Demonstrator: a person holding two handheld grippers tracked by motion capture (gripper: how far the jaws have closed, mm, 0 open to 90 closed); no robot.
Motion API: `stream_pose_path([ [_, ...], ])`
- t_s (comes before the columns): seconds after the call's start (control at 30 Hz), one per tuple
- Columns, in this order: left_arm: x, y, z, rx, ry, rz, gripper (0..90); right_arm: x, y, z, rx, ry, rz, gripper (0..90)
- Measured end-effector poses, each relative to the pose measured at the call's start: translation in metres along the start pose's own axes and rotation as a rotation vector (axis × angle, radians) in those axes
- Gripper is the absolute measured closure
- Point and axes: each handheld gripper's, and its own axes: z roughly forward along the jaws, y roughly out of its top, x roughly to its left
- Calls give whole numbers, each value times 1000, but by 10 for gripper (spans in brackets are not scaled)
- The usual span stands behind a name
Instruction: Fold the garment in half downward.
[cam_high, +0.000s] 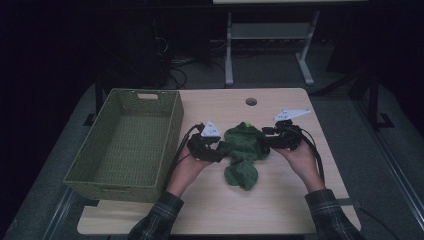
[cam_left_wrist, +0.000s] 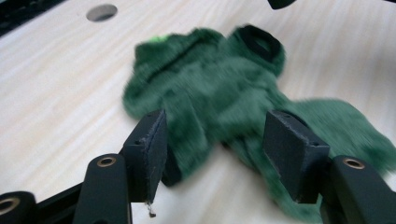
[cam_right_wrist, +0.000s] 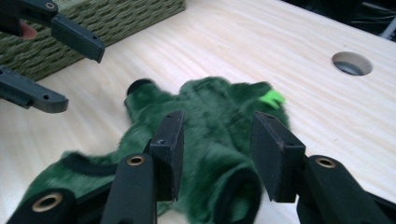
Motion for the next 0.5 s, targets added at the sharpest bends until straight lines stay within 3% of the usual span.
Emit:
stream_pose_path([
  [0.23,33,17,22,-8,-6,-70,427,-22,7,8,-9,-36,33,568],
  [0.3,42,20,30,-15,3,-83,443,-28,7,15,13,-47,51,569],
  [0.5,64,26,54,20,2,-79,456,-44,5,36,38,-79,78,571],
])
